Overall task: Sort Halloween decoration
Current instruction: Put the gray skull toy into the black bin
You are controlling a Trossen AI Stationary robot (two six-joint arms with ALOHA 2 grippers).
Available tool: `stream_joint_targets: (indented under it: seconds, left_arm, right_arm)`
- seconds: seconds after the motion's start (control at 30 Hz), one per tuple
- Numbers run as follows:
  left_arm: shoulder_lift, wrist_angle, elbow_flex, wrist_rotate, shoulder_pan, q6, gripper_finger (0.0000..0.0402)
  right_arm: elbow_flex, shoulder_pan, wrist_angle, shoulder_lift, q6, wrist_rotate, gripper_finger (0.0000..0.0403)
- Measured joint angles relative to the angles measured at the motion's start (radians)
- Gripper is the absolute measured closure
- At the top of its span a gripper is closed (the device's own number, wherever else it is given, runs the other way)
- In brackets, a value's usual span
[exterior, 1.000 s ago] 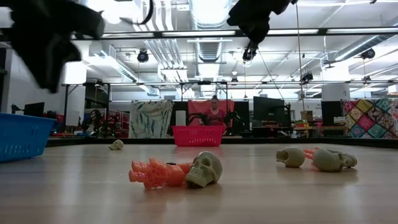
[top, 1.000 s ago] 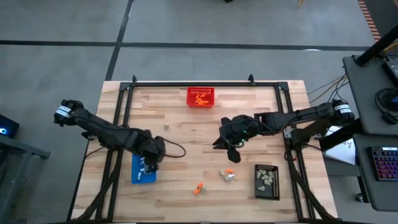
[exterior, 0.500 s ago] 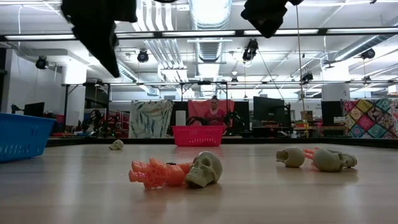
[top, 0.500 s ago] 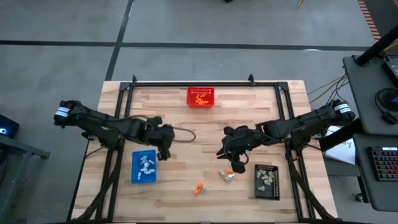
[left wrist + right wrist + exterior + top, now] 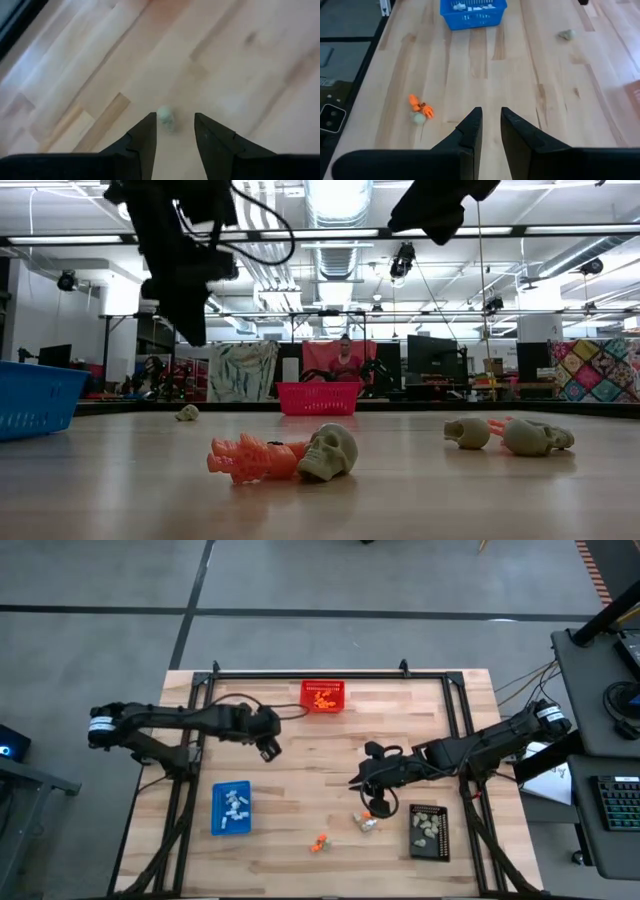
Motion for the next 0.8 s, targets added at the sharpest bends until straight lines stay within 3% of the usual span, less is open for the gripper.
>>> stream_joint_targets:
  seconds: [0.2, 0.4, 0.8]
  left_arm:
    - [0.000, 0.163, -0.082, -0.003, 0.036, -0.106, 0.0270]
    - [0.013, 0.176, -0.111, -0.037, 0.036, -0.168, 0.0236]
    - [0.213, 0.181, -0.108, -0.031, 0.035, -0.153, 0.0225]
  right_arm:
    - [-0.013, 0.000, 0.022, 0.000, 0.000, 0.010, 0.0342]
    - [-0.019, 0.000, 0.026, 0.000, 0.009, 0.030, 0.0344]
    - [-0.019, 0.000, 0.046, 0.000, 0.006, 0.034, 0.0343]
